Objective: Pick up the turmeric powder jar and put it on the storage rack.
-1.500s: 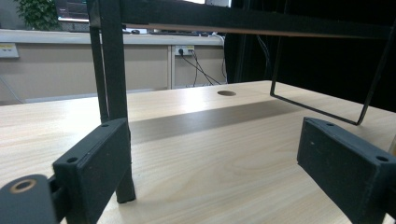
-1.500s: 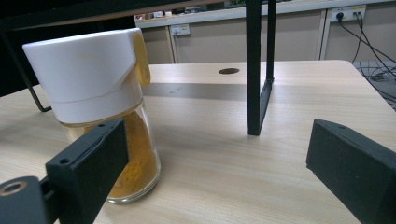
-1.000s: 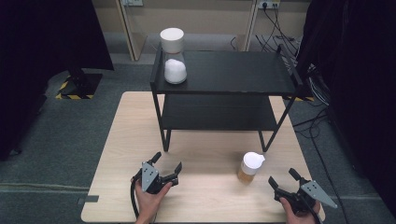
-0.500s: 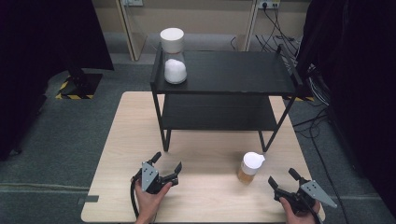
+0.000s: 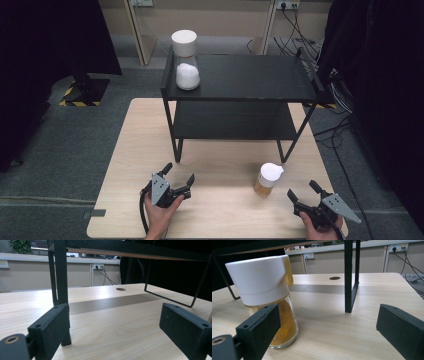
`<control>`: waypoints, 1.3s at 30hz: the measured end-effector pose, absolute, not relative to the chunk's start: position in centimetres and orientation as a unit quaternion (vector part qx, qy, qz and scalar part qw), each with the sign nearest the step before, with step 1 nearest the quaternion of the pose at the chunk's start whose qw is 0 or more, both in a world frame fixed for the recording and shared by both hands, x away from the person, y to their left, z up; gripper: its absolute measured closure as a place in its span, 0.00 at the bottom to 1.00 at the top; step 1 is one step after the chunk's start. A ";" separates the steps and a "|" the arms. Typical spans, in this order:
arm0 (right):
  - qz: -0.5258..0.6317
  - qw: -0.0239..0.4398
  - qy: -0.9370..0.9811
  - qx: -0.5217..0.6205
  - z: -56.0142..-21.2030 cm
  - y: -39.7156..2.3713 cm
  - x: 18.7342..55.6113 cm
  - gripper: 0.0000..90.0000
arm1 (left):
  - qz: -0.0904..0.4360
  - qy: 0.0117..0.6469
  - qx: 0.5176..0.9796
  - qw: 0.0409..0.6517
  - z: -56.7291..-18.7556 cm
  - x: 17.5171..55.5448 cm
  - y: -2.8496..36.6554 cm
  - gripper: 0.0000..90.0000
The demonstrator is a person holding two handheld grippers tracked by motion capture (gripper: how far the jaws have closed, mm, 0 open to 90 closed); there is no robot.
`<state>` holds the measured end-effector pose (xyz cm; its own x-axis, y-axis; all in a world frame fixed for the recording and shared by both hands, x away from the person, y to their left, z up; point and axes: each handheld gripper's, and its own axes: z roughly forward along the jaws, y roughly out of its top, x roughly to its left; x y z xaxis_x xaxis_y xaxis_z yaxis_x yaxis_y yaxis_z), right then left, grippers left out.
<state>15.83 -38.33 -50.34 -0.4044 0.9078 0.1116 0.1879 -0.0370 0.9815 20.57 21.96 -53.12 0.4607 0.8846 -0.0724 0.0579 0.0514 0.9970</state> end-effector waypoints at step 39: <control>0.579 0.345 0.611 0.416 -50.8 -31.4 14.6 0.05 | 0.341 0.395 0.597 0.609 -53.2 20.5 22.0 0.09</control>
<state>14.58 -31.38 -50.80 -0.4164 0.9072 0.0602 0.1095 -0.0157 0.9939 20.55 22.01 -53.15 0.4551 0.8873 -0.0745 0.0570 0.0544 0.9969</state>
